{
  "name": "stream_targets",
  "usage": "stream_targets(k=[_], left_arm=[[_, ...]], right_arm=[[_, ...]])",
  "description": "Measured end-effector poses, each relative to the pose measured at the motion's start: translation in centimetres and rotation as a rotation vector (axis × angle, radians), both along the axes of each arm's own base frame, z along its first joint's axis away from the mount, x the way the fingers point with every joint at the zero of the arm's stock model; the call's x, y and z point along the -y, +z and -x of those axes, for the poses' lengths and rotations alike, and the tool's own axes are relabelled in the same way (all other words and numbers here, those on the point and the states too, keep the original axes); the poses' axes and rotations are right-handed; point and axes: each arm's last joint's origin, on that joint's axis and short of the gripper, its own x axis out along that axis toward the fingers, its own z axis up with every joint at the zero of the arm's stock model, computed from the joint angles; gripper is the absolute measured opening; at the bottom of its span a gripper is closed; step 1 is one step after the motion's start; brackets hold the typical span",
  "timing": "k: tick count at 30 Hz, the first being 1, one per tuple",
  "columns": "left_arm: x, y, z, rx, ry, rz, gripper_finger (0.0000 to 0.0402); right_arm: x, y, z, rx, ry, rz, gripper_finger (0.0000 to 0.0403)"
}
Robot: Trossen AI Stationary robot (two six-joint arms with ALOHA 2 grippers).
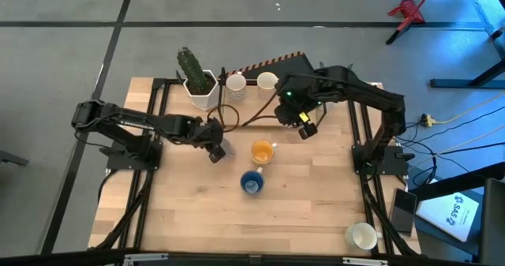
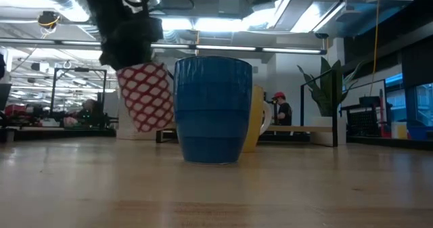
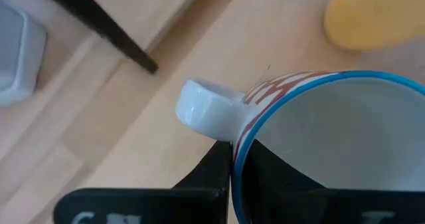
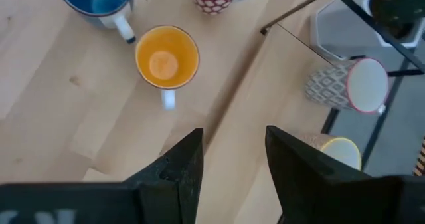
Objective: Place coffee mugs
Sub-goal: Move the red patterned mug to the center
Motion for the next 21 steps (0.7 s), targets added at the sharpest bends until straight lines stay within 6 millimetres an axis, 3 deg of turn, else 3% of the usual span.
stream_targets(k=[8, 16, 21], left_arm=[[-0.3, -2.0, -1.8, -0.072, -0.123, 0.086, 0.0016], [-0.9, -0.7, -3.4, -0.078, -0.166, 0.009, 0.0019], [-1.3, -0.2, -3.6, -0.078, -0.206, 0.004, 0.0055]], right_arm=[[-1.5, 0.3, 0.2, 0.008, 0.005, 0.035, 0.0151], [-1.9, 0.3, 0.2, 0.013, -0.012, 0.038, 0.0151], [-1.9, 0.3, 0.1, 0.014, -0.011, 0.025, 0.0151]])
